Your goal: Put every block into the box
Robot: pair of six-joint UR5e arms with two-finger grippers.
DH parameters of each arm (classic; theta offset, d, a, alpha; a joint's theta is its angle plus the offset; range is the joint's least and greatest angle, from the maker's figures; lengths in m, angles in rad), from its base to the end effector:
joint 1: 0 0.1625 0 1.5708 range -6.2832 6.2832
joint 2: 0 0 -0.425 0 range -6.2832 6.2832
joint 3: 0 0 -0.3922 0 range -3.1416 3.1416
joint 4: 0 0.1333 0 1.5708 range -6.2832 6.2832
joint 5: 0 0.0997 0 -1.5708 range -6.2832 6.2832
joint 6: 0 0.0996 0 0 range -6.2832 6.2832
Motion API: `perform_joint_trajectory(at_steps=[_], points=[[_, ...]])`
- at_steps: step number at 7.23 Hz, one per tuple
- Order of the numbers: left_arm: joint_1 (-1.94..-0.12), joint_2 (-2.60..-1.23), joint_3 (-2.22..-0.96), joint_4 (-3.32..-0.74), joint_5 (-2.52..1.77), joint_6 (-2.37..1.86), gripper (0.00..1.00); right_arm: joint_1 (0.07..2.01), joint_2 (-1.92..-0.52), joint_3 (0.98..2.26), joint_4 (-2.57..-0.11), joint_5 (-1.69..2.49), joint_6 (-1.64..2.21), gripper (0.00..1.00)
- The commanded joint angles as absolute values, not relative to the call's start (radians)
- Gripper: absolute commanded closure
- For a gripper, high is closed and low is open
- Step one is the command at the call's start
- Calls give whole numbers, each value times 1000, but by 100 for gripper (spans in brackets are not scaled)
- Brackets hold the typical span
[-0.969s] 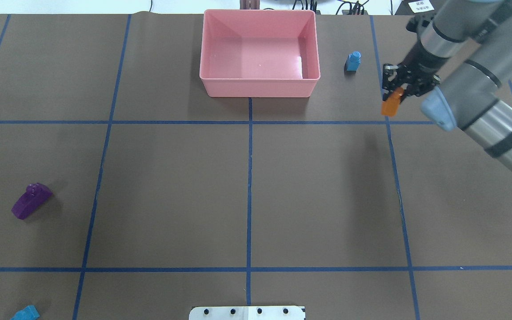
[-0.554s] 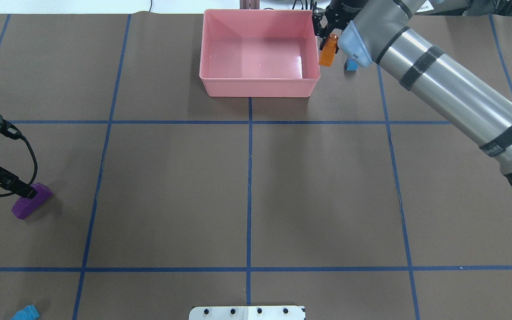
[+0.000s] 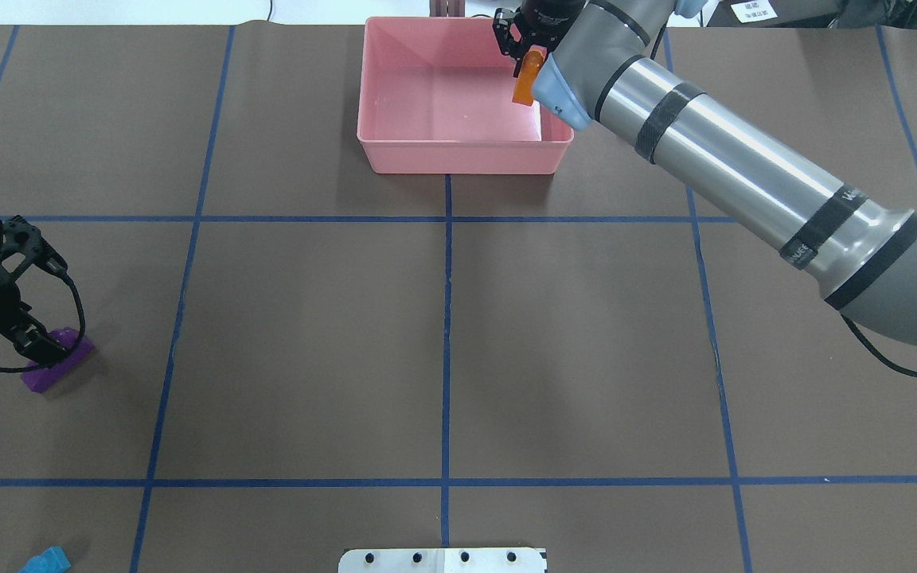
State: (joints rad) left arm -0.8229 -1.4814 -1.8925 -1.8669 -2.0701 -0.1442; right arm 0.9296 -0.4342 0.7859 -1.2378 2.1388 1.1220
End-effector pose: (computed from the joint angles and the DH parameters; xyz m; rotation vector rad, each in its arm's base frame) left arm 0.2595 -0.4057 0.5208 0.2619 0.6774 0.7094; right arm -0.4649 -0.7562 0.2082 0.0025 -0.8618 0.2564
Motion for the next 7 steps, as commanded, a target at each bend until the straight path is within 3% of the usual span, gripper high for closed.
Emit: perform_joint_trajectory(at_steps=[1,2,3,4,6,7], points=[[-812,-1489,-1882,-1868,-2057,-118,1,890,-416,738,-1183,2068,1167,100],[-807,-1493,-1870,-1868,-2057,-117,1,885,-416,736,-1183,2063,1167,100],[-798,-1494,-1859,-1870,-2059,-117,1,884,-416,733,-1183,2063,1167,30],[-795,-1511,-1830,-1870,-2065,-123,1,885,-416,735,-1181,2065,1167,0],[-779,-1519,-1810,-1868,-2069,-117,2,916,-414,741,-1170,2074,1161,0],[-779,-1520,-1799,-1867,-2069,-115,21,936,-417,739,-1170,2078,1157,0]])
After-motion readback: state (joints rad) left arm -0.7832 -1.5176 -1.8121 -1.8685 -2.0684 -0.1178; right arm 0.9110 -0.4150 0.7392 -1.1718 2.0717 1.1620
